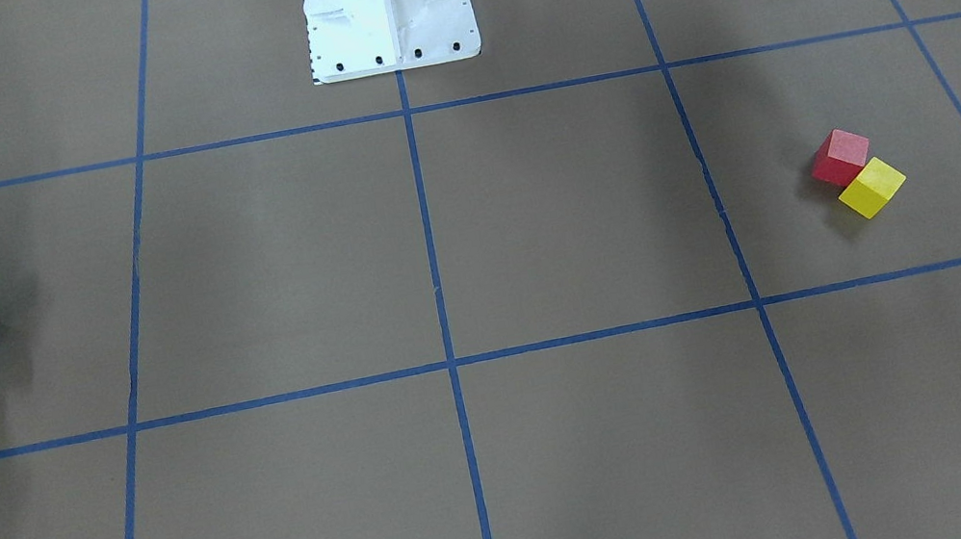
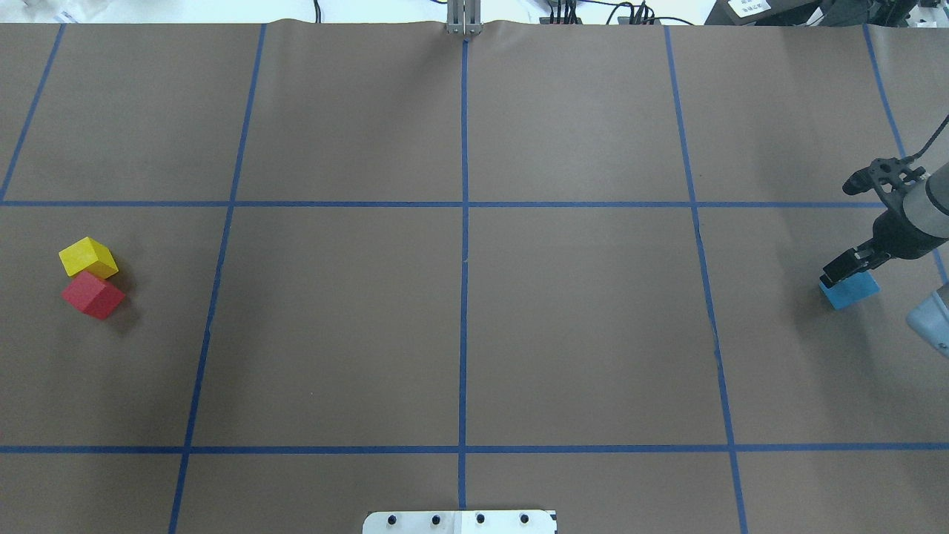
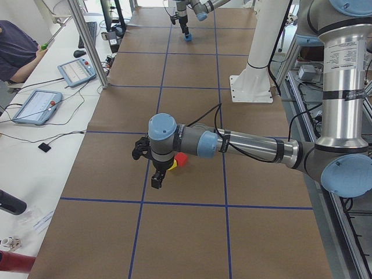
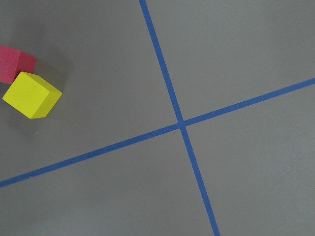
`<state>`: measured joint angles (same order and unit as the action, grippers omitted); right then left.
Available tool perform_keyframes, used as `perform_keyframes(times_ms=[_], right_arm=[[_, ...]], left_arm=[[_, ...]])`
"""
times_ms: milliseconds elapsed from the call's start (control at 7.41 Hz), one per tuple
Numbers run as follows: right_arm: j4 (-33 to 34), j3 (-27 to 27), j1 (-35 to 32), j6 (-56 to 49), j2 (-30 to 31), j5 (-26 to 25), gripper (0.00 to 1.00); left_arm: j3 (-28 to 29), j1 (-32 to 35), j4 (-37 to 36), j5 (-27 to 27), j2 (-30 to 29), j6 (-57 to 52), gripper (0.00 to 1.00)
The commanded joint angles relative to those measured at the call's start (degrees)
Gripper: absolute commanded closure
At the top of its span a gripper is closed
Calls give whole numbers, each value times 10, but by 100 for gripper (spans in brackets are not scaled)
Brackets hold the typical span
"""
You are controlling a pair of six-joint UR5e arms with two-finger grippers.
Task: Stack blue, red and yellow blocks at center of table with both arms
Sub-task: 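Reach the right gripper down to the blue cube and grasp it, then carry the blue cube with the right gripper to the table center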
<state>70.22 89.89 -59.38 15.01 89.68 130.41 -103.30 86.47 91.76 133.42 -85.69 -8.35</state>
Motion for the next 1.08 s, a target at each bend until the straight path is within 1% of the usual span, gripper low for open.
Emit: perform_keyframes(times_ms=[0, 135, 270, 405, 540, 675, 810, 945], right_arm=[[1, 7, 1, 6, 6, 8, 100], [2, 18, -7, 6, 4, 28, 100], [66, 61, -46, 6, -5, 72, 100], [197, 124, -59, 5, -41, 76, 100], [338, 139, -67, 5, -137, 69, 100], [433, 124, -39, 5, -239, 38, 100], [466, 71, -8, 28, -325, 13, 100], [460, 22, 34, 116, -388, 11, 100]], left_arm=[[0, -1, 0, 0, 0, 0, 0], [0, -1, 0, 0, 0, 0, 0], [0, -1, 0, 0, 0, 0, 0], [-1, -1, 0, 0, -2, 0, 0], [0, -2, -1, 0, -4, 0, 0], [-1, -6, 0, 0, -4, 0, 0], [-5, -6, -1, 0, -12, 0, 0], [-1, -9, -1, -1, -21, -1, 0]])
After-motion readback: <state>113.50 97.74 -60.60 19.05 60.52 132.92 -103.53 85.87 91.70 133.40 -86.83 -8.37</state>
